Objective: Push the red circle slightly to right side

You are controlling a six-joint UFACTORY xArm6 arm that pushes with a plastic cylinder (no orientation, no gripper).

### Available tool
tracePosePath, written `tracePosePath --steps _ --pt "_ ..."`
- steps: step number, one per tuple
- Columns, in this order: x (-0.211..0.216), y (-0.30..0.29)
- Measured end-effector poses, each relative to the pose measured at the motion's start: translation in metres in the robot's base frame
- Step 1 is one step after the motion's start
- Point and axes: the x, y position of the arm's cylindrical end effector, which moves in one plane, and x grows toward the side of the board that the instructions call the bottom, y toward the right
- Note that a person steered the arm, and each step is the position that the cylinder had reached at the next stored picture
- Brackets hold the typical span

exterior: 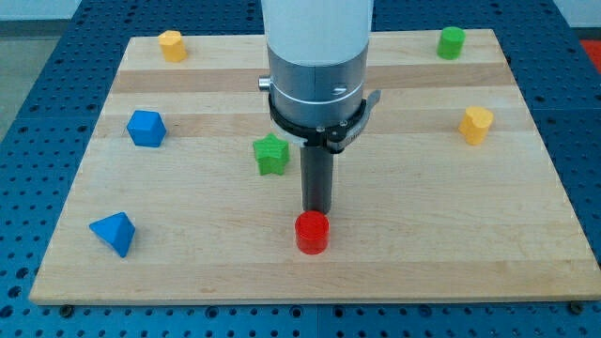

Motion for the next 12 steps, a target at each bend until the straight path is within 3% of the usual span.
tracePosePath --steps 4,7,10,12 --pt "-0.012 -0.002" --pt "-0.013 -0.074" --pt "0.041 -0.078" --pt "0.046 -0.059"
